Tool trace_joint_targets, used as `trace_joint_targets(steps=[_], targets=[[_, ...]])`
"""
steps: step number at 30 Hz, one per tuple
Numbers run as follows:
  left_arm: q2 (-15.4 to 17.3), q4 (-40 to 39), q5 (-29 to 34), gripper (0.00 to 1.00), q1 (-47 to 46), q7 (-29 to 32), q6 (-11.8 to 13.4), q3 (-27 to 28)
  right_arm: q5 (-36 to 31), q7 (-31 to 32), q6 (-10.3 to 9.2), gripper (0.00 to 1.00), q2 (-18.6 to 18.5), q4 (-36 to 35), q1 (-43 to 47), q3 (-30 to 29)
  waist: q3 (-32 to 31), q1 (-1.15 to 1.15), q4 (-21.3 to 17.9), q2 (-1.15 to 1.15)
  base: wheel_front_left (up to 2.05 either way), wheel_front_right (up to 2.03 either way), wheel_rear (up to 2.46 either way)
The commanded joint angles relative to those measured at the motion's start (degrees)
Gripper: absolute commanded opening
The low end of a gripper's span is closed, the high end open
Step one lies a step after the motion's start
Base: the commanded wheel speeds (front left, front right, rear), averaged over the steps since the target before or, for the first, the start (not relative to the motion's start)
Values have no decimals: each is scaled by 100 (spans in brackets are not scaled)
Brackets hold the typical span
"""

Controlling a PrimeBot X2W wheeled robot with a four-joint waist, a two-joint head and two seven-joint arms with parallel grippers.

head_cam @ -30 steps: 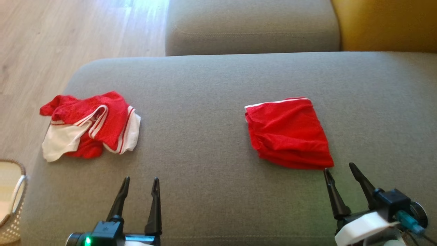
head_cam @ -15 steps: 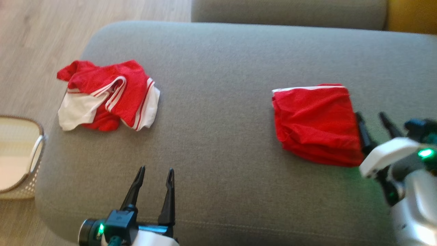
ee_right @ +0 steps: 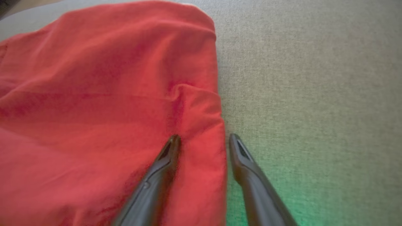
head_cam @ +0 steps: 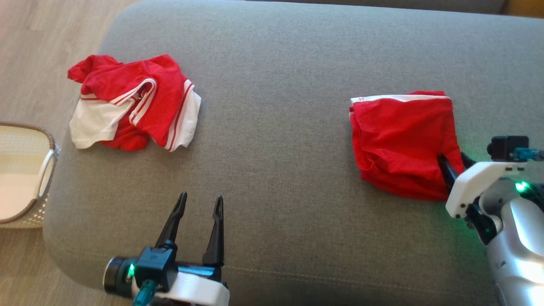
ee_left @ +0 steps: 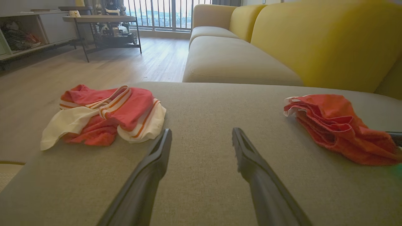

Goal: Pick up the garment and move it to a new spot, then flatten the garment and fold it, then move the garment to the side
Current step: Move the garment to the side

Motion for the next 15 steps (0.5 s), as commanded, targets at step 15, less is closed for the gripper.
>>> trace_joint_targets(steps=[15], targets=[[-36,-241,128,100,-449,-29,-60,332,-216,-605,-2,0,-734,-337,-600,492,301,0,-808,0,0,0,0]])
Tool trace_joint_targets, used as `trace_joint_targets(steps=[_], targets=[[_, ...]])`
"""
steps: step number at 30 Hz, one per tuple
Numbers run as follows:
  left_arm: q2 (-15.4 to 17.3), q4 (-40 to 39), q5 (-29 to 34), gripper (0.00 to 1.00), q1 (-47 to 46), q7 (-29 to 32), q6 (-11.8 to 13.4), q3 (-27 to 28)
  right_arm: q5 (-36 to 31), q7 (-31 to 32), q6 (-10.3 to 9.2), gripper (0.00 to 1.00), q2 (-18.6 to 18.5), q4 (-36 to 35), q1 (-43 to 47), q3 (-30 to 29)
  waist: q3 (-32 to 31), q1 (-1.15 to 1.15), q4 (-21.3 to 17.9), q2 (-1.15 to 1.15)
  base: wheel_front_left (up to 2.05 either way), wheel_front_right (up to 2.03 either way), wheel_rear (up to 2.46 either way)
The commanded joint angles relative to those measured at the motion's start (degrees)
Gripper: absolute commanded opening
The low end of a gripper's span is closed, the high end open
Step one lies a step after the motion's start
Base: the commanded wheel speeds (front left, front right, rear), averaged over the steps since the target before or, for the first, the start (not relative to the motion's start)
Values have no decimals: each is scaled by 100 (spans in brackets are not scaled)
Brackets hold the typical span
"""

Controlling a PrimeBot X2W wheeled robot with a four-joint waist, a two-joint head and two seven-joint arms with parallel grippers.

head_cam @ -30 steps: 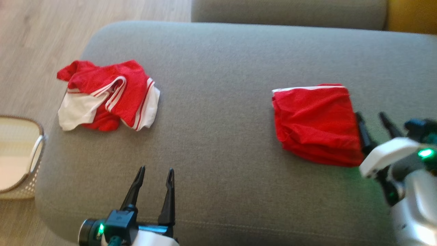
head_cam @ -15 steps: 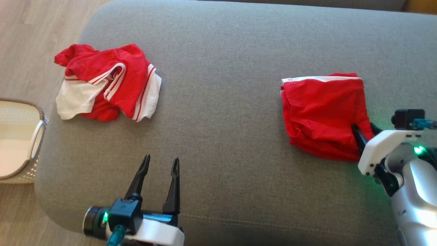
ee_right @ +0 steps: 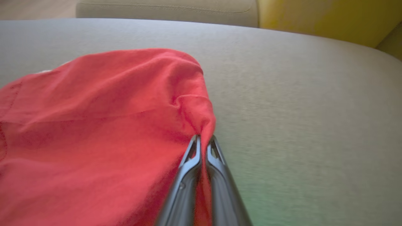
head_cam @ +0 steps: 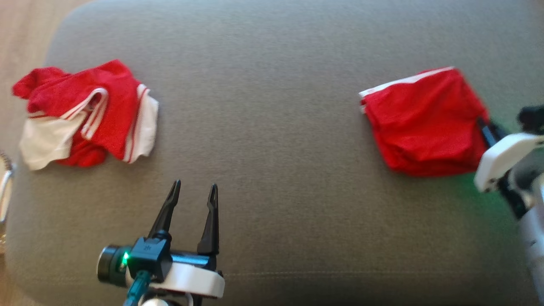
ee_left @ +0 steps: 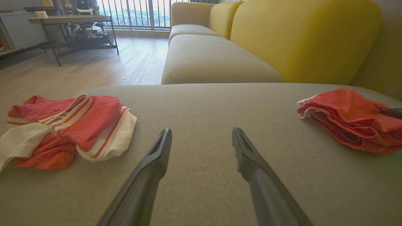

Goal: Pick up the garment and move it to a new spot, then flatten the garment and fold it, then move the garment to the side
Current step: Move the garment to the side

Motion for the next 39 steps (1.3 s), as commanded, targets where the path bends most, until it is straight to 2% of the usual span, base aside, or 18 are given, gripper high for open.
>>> trace_joint_targets(steps=[1,10,18,19,25,26,27,28,29,33,36,39], targets=[[-30,-228,79,100,-291,-29,-18,206,-28,-112,-2,0,-262,-268,-261,91,139,0,-221,0,0,0,0],[26,-255,246,100,-470,-29,-170,308,-351,-387,-2,0,-947,-668,-450,43,434,0,-740,0,0,0,0],[106,-284,351,100,-586,-29,-255,335,-460,-466,-2,0,-1277,-969,-421,-270,617,0,-955,0,0,0,0],[115,-285,357,100,-589,-29,-265,336,-473,-412,-2,0,-1307,-1049,-350,-47,635,0,-974,0,0,0,0],[137,-257,390,100,-623,-29,-307,312,-331,-339,-2,0,-1336,-1350,-269,-103,698,0,-1016,0,0,0,0],[136,-252,391,100,-627,-29,-311,306,-371,-320,-2,4,-1328,-1374,-250,-167,696,0,-1013,0,0,0,0],[134,-245,392,100,-631,-29,-315,299,-410,-303,-2,28,-1309,-1383,-235,-261,691,0,-1007,0,0,0,0],[132,-234,392,100,-634,-29,-319,290,-465,-291,-2,76,-1283,-1389,-219,-373,677,0,-997,0,0,0,0],[129,-222,392,100,-636,-29,-322,280,-578,-312,-2,100,-1269,-1415,-194,-462,657,0,-985,0,0,0,0],[113,-195,369,100,-615,-29,-296,275,-1098,-389,-2,100,-1080,-1679,-56,-795,541,0,-946,0,0,0,0],[95,-161,329,100,-566,-29,-283,262,-1367,-300,-2,100,-711,-1990,113,-955,409,0,-919,0,0,0,0],[77,-166,299,100,-537,-29,-250,267,-1469,-265,-2,100,-333,-2320,317,-824,275,0,-878,0,0,0,0]])
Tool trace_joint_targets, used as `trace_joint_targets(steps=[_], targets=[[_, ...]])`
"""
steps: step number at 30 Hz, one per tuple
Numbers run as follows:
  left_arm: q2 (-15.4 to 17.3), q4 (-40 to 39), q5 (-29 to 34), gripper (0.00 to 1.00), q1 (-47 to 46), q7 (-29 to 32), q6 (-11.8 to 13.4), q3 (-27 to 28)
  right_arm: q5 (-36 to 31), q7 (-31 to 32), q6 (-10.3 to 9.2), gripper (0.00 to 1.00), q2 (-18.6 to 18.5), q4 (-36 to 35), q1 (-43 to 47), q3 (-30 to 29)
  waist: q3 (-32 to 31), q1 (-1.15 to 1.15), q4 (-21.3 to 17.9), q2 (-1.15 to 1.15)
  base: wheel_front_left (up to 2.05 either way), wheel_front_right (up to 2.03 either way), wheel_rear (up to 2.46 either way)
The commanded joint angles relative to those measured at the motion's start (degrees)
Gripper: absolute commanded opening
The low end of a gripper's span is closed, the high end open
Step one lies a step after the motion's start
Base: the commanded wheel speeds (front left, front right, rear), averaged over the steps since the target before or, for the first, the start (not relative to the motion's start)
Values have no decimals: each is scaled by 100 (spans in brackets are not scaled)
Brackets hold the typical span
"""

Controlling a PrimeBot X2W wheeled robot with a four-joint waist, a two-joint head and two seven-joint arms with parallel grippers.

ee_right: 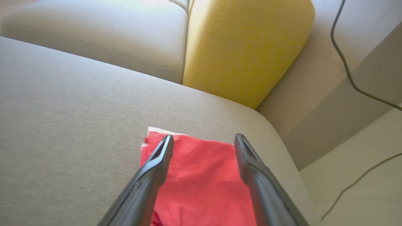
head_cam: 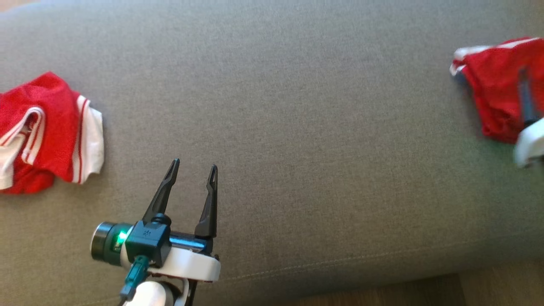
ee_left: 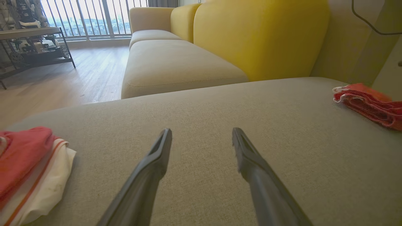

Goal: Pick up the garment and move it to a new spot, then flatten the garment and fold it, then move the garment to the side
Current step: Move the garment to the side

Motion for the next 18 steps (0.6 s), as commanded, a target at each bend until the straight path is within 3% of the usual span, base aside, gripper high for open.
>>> trace_joint_targets(steps=[1,11,18], targets=[[-7,-183,-62,100,-79,-29,53,159,11,22,-2,100,38,-291,82,183,-101,0,47,0,0,0,0],[-70,-203,-340,100,110,-29,260,337,649,-732,-2,100,1145,-904,892,1130,-622,0,369,0,0,0,0],[-87,-390,-353,100,289,-29,335,463,541,-1180,-2,100,1568,-1070,1510,1261,-984,0,532,0,0,0,0]])
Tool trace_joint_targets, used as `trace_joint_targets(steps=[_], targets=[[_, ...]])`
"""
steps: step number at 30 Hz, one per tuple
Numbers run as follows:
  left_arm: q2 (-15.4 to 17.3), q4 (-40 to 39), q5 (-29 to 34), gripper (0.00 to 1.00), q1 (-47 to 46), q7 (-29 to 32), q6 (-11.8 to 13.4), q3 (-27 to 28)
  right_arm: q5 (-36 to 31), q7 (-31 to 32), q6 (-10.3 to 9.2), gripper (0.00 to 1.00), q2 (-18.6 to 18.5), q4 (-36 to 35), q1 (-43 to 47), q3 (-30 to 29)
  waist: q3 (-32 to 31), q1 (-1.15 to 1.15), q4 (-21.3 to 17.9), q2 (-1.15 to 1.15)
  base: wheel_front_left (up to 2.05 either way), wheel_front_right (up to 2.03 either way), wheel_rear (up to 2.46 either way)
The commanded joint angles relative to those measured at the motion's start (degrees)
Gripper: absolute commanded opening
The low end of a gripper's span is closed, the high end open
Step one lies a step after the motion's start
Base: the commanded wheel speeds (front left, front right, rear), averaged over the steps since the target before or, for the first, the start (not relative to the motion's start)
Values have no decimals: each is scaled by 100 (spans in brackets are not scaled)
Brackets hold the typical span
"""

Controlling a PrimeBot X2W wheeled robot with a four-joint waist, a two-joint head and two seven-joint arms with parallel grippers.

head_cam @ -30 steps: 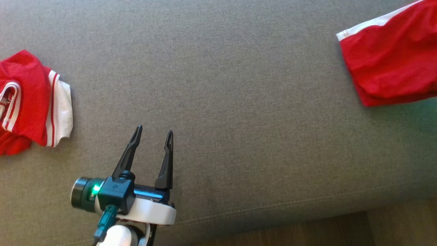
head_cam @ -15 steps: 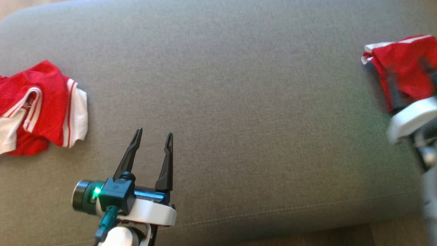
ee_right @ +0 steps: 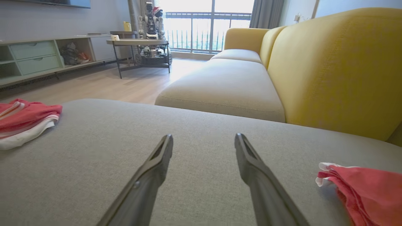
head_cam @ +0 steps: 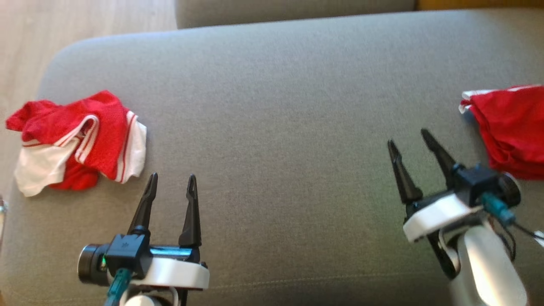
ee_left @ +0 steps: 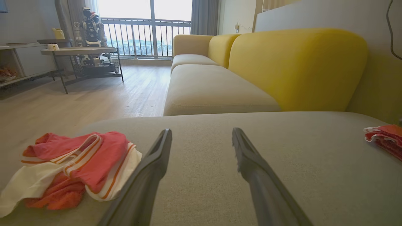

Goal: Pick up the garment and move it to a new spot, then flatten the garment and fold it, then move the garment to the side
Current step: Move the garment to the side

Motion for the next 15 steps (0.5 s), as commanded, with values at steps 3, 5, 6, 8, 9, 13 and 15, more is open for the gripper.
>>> trace_joint_targets(steps=[3,5,6,8,9,13,15], targets=[[-28,-301,85,100,56,-29,8,251,48,-101,-2,100,104,-450,179,-41,-270,0,102,0,0,0,0],[-30,-321,87,100,160,-29,12,300,309,-103,-2,100,110,-674,385,-27,-359,0,95,0,0,0,0],[-31,-349,63,100,205,-29,5,328,433,-104,-2,100,111,-784,489,-32,-395,0,85,0,0,0,0],[-33,-367,25,100,253,-29,-8,354,500,-104,-2,100,112,-875,597,-42,-435,0,75,0,0,0,0],[-34,-379,5,100,299,-29,-24,372,517,-104,-2,100,112,-950,704,-38,-474,0,66,0,0,0,0],[-38,-365,-40,100,478,-29,-71,472,415,-105,-2,100,113,-1146,1073,3,-630,0,12,0,0,0,0],[-40,-381,-11,100,546,-29,-89,527,249,-105,-2,100,114,-1207,1205,9,-688,0,-9,0,0,0,0]])
